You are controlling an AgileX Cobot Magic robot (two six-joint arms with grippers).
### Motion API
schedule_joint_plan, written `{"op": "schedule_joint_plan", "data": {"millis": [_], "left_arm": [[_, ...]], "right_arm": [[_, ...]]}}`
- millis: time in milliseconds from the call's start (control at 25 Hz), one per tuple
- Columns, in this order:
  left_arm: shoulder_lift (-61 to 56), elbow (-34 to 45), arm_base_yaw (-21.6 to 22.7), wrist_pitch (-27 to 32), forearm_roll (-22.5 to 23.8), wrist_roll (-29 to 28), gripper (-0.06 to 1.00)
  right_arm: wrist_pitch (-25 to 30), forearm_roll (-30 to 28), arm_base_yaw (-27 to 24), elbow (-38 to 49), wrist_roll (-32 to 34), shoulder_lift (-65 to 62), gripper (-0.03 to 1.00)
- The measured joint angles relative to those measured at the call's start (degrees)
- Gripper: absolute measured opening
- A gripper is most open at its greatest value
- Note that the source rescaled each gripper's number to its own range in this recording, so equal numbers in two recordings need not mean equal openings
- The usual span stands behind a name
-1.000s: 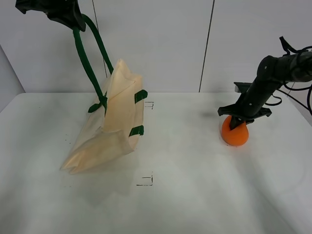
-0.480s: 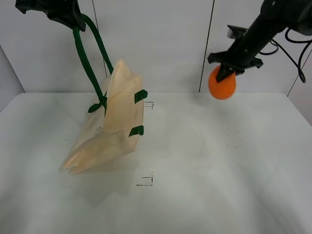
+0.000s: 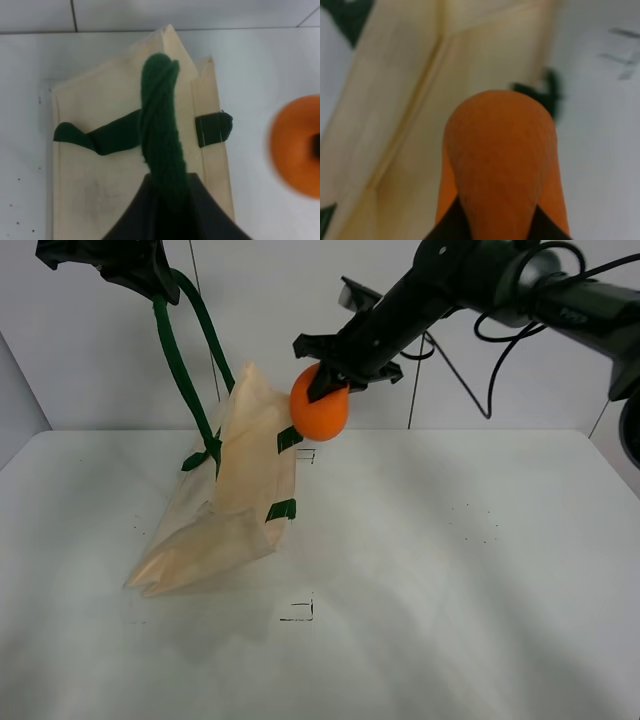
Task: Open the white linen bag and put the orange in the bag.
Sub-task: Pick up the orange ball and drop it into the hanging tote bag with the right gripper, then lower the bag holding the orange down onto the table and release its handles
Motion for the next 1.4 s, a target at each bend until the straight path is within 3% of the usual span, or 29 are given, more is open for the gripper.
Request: {"op": "schedule_joint_plan", "data": {"millis": [440,800,880,920,1000,1080,1200,1400], "left_arm": [[0.0,0.84,0.0,0.0,0.0,0.19,0.0],[0.0,1.28,0.0,-0.06,-0.12,0.19,0.0],[0.0,1.28,0.0,-0.06,-0.12,0.19,0.0],[0.0,1.28,0.0,-0.06,-0.12,0.19,0.0],[0.0,1.28,0.0,-0.06,-0.12,0.19,0.0],[0.0,1.28,0.0,-0.06,-0.12,0.19,0.0],[0.0,1.33,0.0,-0.06,-0.12,0.19,0.0],[-0.05,1.33,0.0,-0.06,-0.14,0.19,0.0]], "right_arm": [[-8.64,7.01,6.43,0.19,-0.05,7.69,0.0],[-10.27,7.77,6.7,0.19,-0.36,11.04,0.01],[-10.66,8.59,6.7,0.24,-1.53,11.32,0.18],[-10.95,9.12,6.74,0.24,-2.37,11.32,0.33],[-11.43,9.65,6.92,0.24,-3.92,11.32,0.73],[-11.05,9.17,7.19,0.24,-4.81,11.2,0.91],[-8.16,3.26,7.25,0.24,-3.03,10.19,0.98],[2.95,-20.53,6.46,-2.38,10.67,7.58,0.99]]}}
